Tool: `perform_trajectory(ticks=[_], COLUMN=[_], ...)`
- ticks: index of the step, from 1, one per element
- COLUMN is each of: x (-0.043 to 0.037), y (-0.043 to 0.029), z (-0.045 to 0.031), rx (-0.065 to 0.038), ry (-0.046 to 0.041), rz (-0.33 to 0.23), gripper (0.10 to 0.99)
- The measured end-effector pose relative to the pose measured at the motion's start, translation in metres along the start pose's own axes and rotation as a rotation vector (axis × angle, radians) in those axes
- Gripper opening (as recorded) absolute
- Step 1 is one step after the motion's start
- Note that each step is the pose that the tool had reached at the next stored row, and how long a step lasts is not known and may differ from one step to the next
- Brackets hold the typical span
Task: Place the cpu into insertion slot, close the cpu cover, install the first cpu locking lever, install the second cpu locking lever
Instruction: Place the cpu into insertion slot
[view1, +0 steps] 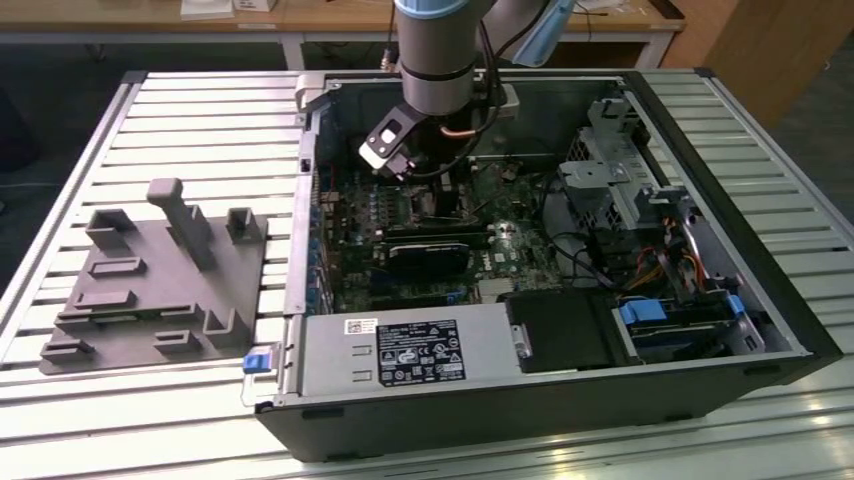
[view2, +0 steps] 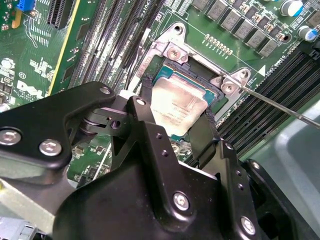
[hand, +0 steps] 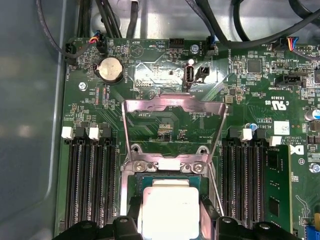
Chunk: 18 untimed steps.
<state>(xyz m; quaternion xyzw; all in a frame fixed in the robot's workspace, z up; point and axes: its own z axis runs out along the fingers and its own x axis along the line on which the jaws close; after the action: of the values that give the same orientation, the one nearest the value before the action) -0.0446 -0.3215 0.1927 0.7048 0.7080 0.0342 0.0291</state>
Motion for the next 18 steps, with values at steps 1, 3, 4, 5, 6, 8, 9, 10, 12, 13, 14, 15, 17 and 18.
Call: perform_trajectory(ticks=[1,3,4,5,6,8,9,10,12,13,14,15,17,18], x=[0.0000,-0.0001,0.0000,0.0000,0.0000,0.0000,0.0000,0.0001,0.0002,0.0001,0.0000,0.0000,0.0000,0.0000], y=[0.0000,-0.0001,-0.0001,-0.0001,-0.0001,-0.0001,-0.0001,0.0000,0.0000,0.0000,-0.0001,-0.0001,0.0000,0.0001], z=[0.0003,0.0003,0.0004,0.0005,0.0006,0.0006,0.0007,0.0009,0.0012,0.0011,0.0009,0.0010,0.0003,-0.0010], rx=[0.000,0.000,0.000,0.000,0.000,0.000,0.000,-0.001,-0.001,0.000,0.000,0.000,0.000,0.000], ry=[-0.0002,-0.0003,-0.0003,-0.0002,-0.0001,-0.0001,-0.0001,0.0004,0.0009,0.0006,0.0000,0.0000,-0.0003,-0.0001], rz=[0.000,0.000,0.000,0.000,0.000,0.000,0.000,0.000,0.000,0.000,0.000,0.000,0.000,0.000], gripper=[0.537,0.537,0.537,0.537,0.537,0.537,0.537,0.537,0.553,0.612,0.612,0.612,0.612,0.612])
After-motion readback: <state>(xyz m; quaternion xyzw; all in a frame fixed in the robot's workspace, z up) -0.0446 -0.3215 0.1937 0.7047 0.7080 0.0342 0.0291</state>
